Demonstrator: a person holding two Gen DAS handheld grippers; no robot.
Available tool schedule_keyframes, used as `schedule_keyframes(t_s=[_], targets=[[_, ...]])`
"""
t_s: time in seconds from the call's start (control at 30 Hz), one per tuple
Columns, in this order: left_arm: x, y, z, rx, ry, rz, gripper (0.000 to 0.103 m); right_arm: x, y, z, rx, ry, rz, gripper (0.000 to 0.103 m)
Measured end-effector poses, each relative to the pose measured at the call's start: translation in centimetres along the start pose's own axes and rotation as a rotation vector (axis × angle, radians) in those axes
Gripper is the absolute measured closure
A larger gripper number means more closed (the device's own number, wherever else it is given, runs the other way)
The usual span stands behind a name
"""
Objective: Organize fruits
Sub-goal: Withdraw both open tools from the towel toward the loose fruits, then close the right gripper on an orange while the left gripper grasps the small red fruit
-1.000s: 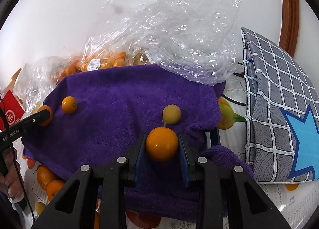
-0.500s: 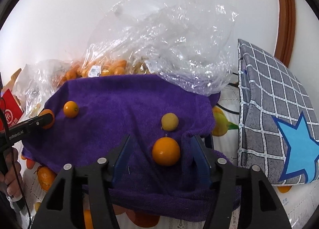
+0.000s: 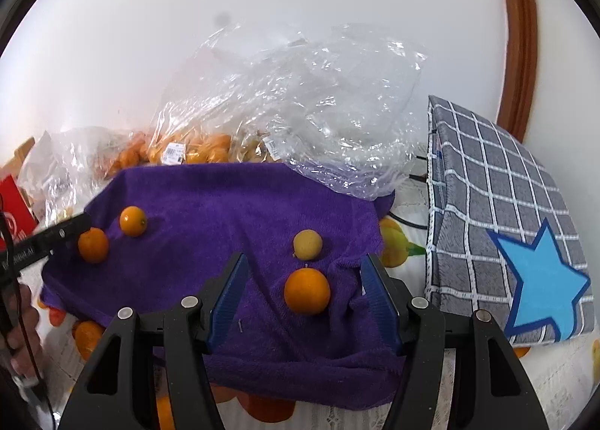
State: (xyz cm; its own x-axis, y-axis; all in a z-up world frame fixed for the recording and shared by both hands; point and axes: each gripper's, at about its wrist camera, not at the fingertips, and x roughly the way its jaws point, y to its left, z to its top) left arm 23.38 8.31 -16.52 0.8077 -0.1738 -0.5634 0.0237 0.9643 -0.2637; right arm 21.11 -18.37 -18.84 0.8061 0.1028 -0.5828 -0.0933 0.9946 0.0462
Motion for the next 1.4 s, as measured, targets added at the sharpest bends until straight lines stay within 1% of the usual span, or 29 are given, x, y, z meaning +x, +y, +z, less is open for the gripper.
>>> schedule_keyframes(t_s=[0.07, 0.23, 0.33, 0.4, 0.57, 0.63, 0.67, 0.77, 0.87, 0.97, 1.03, 1.1, 1.2, 1.27, 1.33, 1.4], targets=[[-0.6, -0.2, 0.0, 0.000, -0.029, -0.009, 0.049, -0.3, 0.0, 0.0, 0.014, -0.006, -0.014, 0.041], [-1.6, -0.4, 0.1, -0.003, -0.079, -0.018, 0.049, -2.1, 0.5, -0.1, -0.008, -0.023, -0.051, 0.041], [-1.7, -0.4, 0.0, -0.017, -0.078, -0.025, 0.049, -3.7, 0.4, -0.3, -0.004, -0.024, -0.030, 0.041], [-2.0, -0.3, -0.3, -0.018, -0.080, -0.026, 0.049, -4.7, 0.2, -0.6, 0.005, -0.024, 0.000, 0.041], [-3.4, -0.5, -0.6, -0.013, -0.114, -0.017, 0.049, -5.9, -0.1, -2.6, 0.032, 0.017, 0.041, 0.041], [-3.7, -0.7, -0.9, -0.008, -0.125, -0.010, 0.046, -6.1, -0.2, -3.3, 0.038, 0.038, 0.059, 0.041], [-3.8, -0.7, -1.1, -0.006, -0.124, -0.005, 0.044, -6.3, -0.1, -3.7, 0.036, 0.048, 0.061, 0.041], [-4.2, -0.6, -1.7, -0.008, -0.103, 0.009, 0.044, -7.3, 0.0, -4.8, 0.016, 0.071, 0.053, 0.041], [-5.3, -0.1, -2.2, -0.028, -0.121, 0.008, 0.043, -8.1, -0.3, -5.6, 0.026, 0.084, 0.061, 0.041], [-6.3, 0.2, -2.9, -0.027, -0.125, 0.016, 0.042, -8.3, -0.2, -6.3, 0.047, 0.104, 0.110, 0.041], [-6.6, 0.3, -3.4, -0.021, -0.114, 0.020, 0.042, -8.2, 0.4, -6.7, 0.037, 0.105, 0.119, 0.041], [-7.0, 0.5, -3.9, -0.018, -0.098, 0.022, 0.042, -7.8, 1.2, -7.0, 0.022, 0.128, 0.159, 0.041], [-7.9, 1.2, -4.6, -0.039, -0.090, 0.017, 0.042, -7.0, 2.6, -7.3, -0.015, 0.158, 0.188, 0.046], [-8.3, 1.7, -4.9, -0.055, -0.082, 0.014, 0.042, -6.2, 3.3, -7.3, -0.032, 0.179, 0.199, 0.053], [-8.7, 2.2, -5.2, -0.069, -0.073, 0.011, 0.042, -5.6, 3.6, -7.2, -0.034, 0.196, 0.217, 0.056], [-9.0, 2.3, -5.4, -0.072, -0.076, 0.006, 0.042, -5.1, 4.0, -7.3, -0.035, 0.207, 0.230, 0.056]])
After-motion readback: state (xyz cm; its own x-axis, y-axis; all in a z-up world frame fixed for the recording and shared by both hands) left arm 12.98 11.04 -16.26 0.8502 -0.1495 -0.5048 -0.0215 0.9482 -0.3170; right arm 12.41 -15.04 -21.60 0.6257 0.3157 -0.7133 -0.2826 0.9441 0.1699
